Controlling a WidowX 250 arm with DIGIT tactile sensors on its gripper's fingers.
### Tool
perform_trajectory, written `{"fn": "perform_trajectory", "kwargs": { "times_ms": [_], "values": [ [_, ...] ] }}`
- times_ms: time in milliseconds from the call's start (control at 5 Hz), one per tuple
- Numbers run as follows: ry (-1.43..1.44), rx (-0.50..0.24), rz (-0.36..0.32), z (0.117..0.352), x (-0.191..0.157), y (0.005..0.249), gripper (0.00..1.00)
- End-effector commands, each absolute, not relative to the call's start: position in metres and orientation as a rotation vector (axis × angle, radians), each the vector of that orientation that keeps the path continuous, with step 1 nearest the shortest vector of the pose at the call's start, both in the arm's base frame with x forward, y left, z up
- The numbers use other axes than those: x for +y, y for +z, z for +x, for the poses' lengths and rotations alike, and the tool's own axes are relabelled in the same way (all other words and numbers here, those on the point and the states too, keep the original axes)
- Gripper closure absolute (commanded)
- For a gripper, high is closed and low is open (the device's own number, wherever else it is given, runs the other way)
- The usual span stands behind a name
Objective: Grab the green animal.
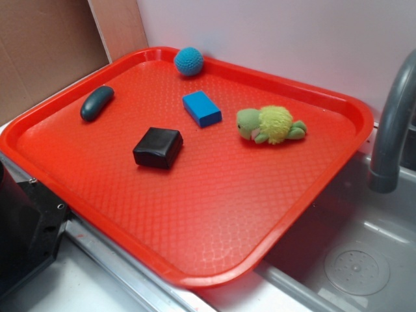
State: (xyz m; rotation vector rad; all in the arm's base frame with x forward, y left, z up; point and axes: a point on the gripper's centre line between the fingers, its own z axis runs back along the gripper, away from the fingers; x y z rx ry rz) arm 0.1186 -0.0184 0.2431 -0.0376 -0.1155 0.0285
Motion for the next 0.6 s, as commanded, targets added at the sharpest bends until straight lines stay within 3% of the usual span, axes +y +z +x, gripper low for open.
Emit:
{"fn": "perform_trajectory", "kwargs": {
  "times_ms": [0, 400],
  "values": [
    [0.028, -0.115, -0.038, 0.119, -0.018, 0.243, 0.0],
    [-0.025, -0.121, -0.018, 0.135, -0.028, 0.243, 0.0]
  ]
}}
